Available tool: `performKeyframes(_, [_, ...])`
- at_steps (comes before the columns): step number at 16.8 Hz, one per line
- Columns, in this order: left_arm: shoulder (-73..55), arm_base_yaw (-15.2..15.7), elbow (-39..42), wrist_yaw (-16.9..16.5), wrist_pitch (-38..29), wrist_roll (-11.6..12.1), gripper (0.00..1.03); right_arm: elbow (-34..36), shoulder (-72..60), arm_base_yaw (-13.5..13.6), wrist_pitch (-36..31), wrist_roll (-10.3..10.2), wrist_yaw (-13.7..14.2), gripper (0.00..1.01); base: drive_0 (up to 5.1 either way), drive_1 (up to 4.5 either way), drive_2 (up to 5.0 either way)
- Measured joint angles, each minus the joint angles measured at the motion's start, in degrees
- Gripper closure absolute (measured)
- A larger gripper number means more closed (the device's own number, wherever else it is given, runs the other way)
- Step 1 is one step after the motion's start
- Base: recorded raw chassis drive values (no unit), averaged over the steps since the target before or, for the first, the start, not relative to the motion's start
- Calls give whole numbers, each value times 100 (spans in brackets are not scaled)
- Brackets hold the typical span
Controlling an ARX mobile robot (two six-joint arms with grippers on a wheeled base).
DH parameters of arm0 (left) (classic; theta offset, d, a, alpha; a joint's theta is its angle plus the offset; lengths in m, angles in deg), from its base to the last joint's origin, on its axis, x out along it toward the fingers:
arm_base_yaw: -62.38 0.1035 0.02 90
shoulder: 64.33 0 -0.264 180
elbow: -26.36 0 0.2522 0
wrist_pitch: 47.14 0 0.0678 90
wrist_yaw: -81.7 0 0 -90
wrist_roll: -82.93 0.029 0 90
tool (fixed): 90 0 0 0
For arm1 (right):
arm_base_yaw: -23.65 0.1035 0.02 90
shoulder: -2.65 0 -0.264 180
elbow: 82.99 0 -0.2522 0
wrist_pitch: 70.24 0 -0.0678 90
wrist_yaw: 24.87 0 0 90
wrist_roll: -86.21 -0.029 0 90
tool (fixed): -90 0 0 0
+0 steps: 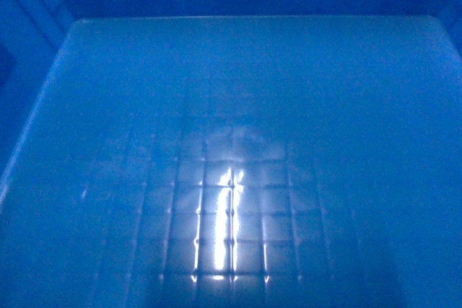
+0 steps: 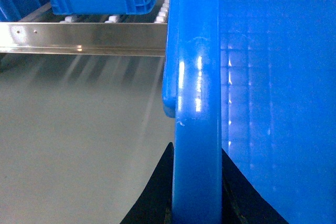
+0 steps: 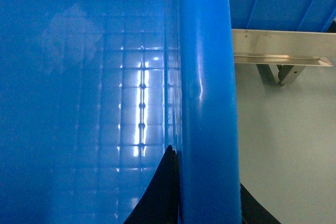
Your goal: Place box next to blue box on left shelf
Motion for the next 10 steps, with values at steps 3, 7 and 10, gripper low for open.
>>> performKeyframes(3, [0, 0, 2, -2, -2, 0, 93, 0, 0, 0, -4, 0, 0, 92, 0, 0, 0])
performKeyframes(7, [0, 0, 0, 0, -2, 0, 93, 0, 0, 0, -4, 0, 0, 92, 0, 0, 0])
performKeyframes(10, [9, 0, 2, 2, -20, 2, 93, 0, 35, 0, 0, 2, 7, 92, 0, 0, 0])
